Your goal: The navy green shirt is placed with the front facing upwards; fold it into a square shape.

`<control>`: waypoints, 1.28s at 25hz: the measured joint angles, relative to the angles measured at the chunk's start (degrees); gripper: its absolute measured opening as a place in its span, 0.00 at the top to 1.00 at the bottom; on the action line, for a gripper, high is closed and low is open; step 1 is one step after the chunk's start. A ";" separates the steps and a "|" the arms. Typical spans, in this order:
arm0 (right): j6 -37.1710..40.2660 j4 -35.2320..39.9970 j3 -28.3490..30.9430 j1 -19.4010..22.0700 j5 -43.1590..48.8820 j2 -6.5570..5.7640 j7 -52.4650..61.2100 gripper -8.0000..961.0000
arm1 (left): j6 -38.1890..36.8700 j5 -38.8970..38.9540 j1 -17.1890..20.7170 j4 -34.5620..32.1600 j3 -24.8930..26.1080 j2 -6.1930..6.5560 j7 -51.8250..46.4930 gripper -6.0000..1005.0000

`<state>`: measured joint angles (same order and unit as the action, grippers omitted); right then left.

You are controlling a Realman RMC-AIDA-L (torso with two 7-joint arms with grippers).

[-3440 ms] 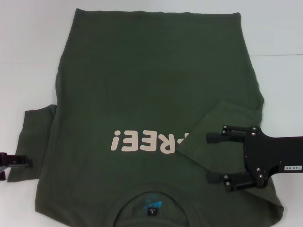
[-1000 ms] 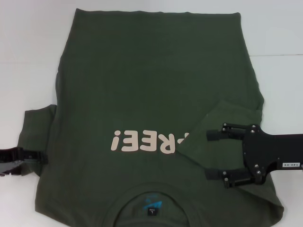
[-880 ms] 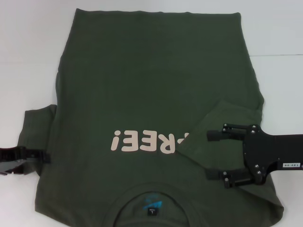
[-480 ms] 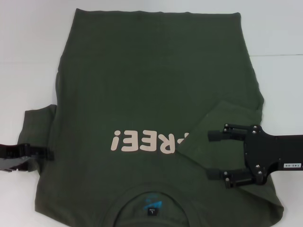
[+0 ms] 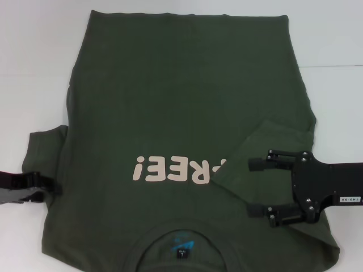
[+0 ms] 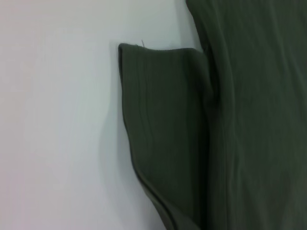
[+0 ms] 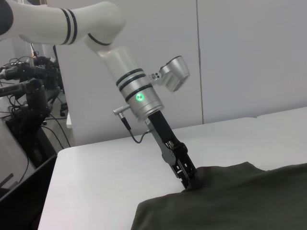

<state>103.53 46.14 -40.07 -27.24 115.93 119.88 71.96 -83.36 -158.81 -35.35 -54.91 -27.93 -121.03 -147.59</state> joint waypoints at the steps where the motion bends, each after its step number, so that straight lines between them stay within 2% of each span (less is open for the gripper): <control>1: 0.08 0.00 0.00 0.00 0.00 0.00 0.00 0.05 | 0.20 -0.02 -0.06 0.11 -0.08 0.00 0.00 0.22; 15: 0.37 0.00 0.02 0.18 -0.20 -0.09 0.41 0.05 | 0.80 -0.19 -0.25 0.14 -1.53 -0.04 0.27 0.82; 32: 0.35 0.00 0.00 -0.15 -0.36 0.00 0.55 0.05 | 1.53 -0.17 -0.06 -1.69 -5.11 -0.37 1.43 0.92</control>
<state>103.88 46.14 -40.08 -27.39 115.57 119.88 72.51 -81.83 -158.99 -35.41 -56.60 -33.04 -121.39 -146.16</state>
